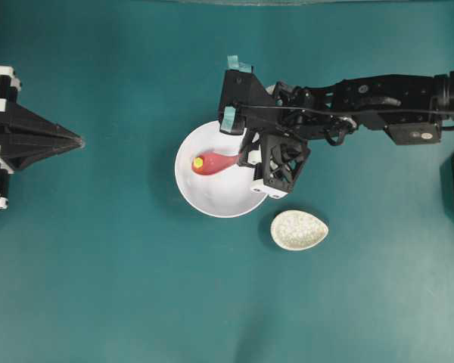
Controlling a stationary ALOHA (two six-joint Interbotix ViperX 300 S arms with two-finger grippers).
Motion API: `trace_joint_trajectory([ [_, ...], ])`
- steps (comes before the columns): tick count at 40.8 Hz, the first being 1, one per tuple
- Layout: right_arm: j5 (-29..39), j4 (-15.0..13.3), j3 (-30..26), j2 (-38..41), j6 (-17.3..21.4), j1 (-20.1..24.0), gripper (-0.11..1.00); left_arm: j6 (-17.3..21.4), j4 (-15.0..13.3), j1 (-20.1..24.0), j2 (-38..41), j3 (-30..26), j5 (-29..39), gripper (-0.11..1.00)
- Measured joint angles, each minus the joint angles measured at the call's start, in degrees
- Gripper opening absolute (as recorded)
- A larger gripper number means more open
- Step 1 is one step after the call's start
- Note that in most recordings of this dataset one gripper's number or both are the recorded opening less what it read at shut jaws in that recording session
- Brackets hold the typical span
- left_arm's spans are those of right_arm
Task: Scoop the yellow hexagonal prism block from the bowl with a spoon using the right arm.
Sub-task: 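Push the spoon under the yellow hexagonal block to scoop it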
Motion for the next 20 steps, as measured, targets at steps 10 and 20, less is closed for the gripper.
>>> trace_joint_trajectory([
  [10, -0.26, 0.00, 0.44, 0.00, 0.00, 0.00, 0.23, 0.09, 0.00, -0.09, 0.00, 0.00, 0.00, 0.01],
  [20, -0.35, 0.00, 0.44, 0.00, 0.00, 0.00, 0.23, 0.09, 0.00, 0.00, 0.00, 0.00, 0.00, 0.01],
])
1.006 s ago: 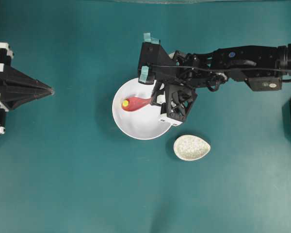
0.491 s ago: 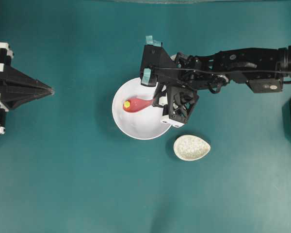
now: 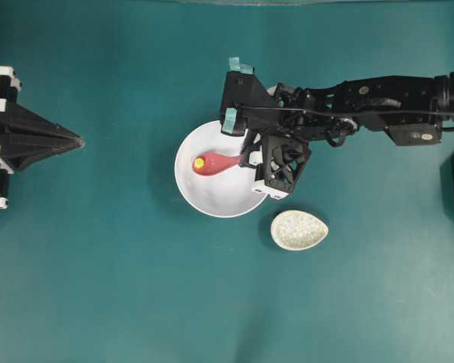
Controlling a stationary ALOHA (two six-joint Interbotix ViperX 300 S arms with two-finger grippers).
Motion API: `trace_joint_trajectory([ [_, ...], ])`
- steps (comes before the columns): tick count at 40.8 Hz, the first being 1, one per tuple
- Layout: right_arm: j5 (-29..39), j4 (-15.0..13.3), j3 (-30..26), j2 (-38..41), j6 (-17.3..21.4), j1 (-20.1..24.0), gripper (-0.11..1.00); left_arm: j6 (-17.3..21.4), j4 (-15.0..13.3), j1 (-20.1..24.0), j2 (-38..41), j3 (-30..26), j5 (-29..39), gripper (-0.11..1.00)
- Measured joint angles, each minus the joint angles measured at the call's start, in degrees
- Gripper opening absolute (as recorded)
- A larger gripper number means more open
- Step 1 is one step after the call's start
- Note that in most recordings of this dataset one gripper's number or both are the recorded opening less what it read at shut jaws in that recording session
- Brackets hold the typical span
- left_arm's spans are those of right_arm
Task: Scoop the yellow hexagonal prism block from the bowl with a spoon using the right arm.
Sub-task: 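Push the spoon under the yellow hexagonal block to scoop it, then raise the spoon with the block and pull it right out of the bowl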
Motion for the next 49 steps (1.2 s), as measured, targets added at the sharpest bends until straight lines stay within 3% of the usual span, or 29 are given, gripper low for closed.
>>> trace_joint_trajectory([
  [17, -0.88, 0.00, 0.35, 0.00, 0.09, 0.00, 0.23, 0.00, 0.00, -0.09, 0.09, 0.00, 0.00, 0.01],
  [49, -6.33, 0.00, 6.33, -4.83, 0.44, 0.09, 0.23, -0.09, 0.00, -0.09, 0.00, 0.00, 0.00, 0.01],
])
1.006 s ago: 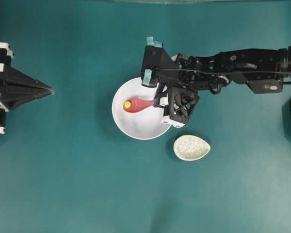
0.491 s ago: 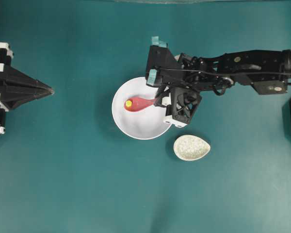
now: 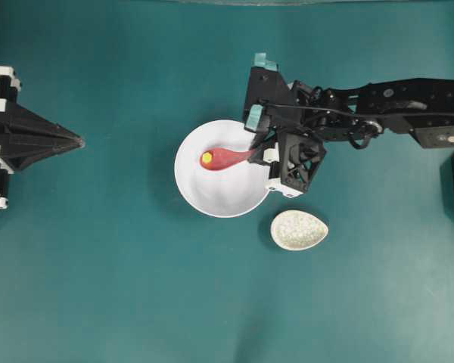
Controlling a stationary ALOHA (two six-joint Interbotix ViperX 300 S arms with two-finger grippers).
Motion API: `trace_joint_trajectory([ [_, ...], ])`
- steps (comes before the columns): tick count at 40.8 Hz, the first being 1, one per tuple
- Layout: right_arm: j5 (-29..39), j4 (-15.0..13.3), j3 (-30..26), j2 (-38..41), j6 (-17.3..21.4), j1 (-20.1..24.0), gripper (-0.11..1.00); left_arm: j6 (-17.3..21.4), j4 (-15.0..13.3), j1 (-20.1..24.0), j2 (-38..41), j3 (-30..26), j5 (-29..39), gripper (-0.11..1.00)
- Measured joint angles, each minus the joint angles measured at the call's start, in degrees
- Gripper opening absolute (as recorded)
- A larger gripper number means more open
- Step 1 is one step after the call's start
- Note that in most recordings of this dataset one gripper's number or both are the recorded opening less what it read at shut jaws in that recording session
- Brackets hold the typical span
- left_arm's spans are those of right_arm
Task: Scoop the yellow hexagonal prism block from the bowl with a spoon using the right arm.
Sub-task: 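Raise the spoon with the block and pull it right out of the bowl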
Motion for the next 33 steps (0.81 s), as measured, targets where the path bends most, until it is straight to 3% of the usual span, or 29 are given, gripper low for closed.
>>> trace_joint_trajectory([
  [19, -5.01, 0.00, 3.87, -3.08, 0.18, 1.58, 0.23, -0.09, 0.00, 0.00, 0.00, 0.00, 0.00, 0.01],
  [33, -20.13, 0.09, 11.43, -9.40, 0.09, 3.34, 0.23, -0.09, 0.00, 0.00, 0.00, 0.00, 0.00, 0.01],
])
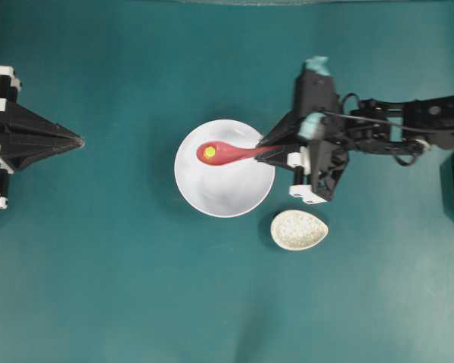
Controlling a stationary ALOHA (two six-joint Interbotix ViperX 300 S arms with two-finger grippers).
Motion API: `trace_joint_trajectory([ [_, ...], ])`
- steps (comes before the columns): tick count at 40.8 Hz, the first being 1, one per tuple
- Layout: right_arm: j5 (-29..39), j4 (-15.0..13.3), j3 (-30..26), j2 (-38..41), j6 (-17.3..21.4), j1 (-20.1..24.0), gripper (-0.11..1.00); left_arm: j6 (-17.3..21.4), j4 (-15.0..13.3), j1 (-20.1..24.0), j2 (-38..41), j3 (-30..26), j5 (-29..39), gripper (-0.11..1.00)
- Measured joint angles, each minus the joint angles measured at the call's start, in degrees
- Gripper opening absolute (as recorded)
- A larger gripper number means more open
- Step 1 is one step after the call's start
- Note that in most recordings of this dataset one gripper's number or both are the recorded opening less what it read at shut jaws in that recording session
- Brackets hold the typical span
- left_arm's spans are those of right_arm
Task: Scoop the yellow hexagonal prism block from the bowl with a spoon using the right arm.
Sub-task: 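Raise the spoon with the block and pull it right out of the bowl, then hold the spoon with the block steady above the bowl's right edge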
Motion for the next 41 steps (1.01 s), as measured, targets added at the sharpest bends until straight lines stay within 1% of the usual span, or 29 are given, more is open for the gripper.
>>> trace_joint_trajectory([
  [4, -3.52, 0.00, 1.76, -1.76, 0.00, 0.62, 0.23, 0.09, 0.00, 0.09, 0.00, 0.00, 0.00, 0.01],
  [8, -4.57, 0.00, 2.90, -2.99, 0.00, 1.05, 0.23, 0.00, 0.00, 0.00, 0.00, 0.00, 0.00, 0.01],
  [15, -4.66, -0.09, 3.87, -4.04, -0.09, 1.58, 0.23, 0.00, 0.00, 0.00, 0.00, 0.00, 0.00, 0.01],
  [41, -5.01, 0.00, 3.87, -4.22, -0.18, 1.85, 0.23, 0.00, 0.00, 0.00, 0.00, 0.00, 0.00, 0.01],
])
